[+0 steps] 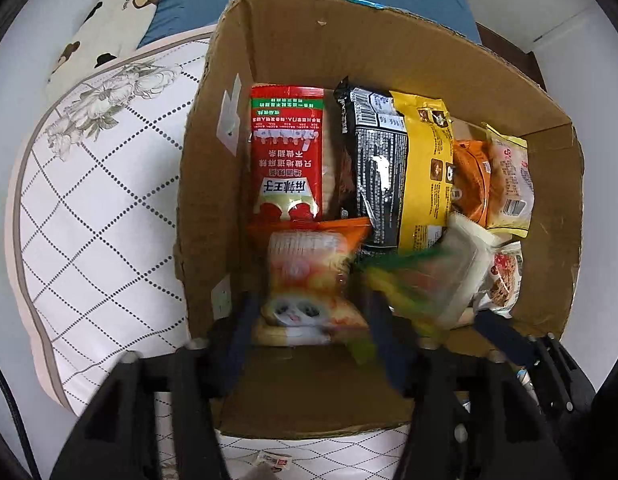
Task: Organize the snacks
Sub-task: 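Lower both bags into the box and open both grippers, then move both tools back over the remaining snacks, then grasp the small clear packet with the left gripper while the right grasps the yellow GUOBA bag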
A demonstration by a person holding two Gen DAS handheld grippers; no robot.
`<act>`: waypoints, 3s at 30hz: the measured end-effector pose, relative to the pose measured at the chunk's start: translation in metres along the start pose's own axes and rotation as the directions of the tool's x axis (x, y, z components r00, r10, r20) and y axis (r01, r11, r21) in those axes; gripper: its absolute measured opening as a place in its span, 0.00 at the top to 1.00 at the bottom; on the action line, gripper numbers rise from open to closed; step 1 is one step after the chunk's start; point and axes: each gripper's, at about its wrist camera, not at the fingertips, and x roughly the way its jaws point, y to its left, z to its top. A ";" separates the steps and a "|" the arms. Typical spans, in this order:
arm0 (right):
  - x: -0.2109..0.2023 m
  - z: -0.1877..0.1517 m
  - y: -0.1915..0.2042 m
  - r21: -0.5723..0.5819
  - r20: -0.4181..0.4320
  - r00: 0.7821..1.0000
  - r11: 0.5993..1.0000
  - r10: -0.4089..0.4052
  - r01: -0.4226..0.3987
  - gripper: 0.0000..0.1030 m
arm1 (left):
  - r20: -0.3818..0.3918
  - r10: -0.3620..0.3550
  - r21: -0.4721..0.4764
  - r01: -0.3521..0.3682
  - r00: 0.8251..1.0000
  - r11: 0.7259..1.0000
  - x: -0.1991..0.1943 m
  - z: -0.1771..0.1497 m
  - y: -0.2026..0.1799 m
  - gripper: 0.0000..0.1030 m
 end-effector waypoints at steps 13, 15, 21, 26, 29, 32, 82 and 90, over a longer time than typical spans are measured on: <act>-0.021 -0.009 -0.032 0.031 0.040 0.992 0.992 -0.121 0.120 0.19 | 0.068 0.042 0.005 -0.042 0.997 0.999 -0.009 -0.012 -0.004 0.30; -0.027 -0.013 -0.037 0.035 0.053 0.989 0.990 -0.135 0.133 0.18 | 0.086 0.038 -0.001 -0.038 0.996 0.999 -0.012 -0.018 -0.004 0.30; -0.057 -0.031 -0.048 0.028 0.133 0.971 0.980 -0.198 0.196 0.18 | 0.199 0.034 -0.005 -0.034 0.979 0.999 -0.031 -0.045 -0.004 0.30; -0.084 -0.050 -0.049 0.022 0.209 0.949 0.972 -0.234 0.235 0.18 | 0.300 0.039 0.011 -0.044 0.953 0.999 -0.051 -0.072 -0.007 0.30; -0.103 -0.063 -0.043 0.007 0.275 0.925 0.963 -0.261 0.269 0.18 | 0.353 0.029 0.023 -0.040 0.935 0.999 -0.065 -0.091 -0.011 0.30; -0.121 -0.078 -0.037 0.000 0.318 0.912 0.962 -0.259 0.274 0.19 | 0.403 0.018 0.030 -0.033 0.915 0.999 -0.079 -0.110 -0.014 0.30; 0.050 -0.147 -0.149 0.157 0.018 0.957 0.946 -0.289 0.283 0.38 | 0.108 0.196 -0.204 -0.172 0.975 0.964 0.079 -0.268 0.078 0.06; 0.068 -0.212 -0.103 -0.027 -0.080 0.969 0.972 -0.236 0.234 0.42 | -0.043 0.210 -0.005 -0.211 0.977 0.978 0.126 -0.314 0.067 0.06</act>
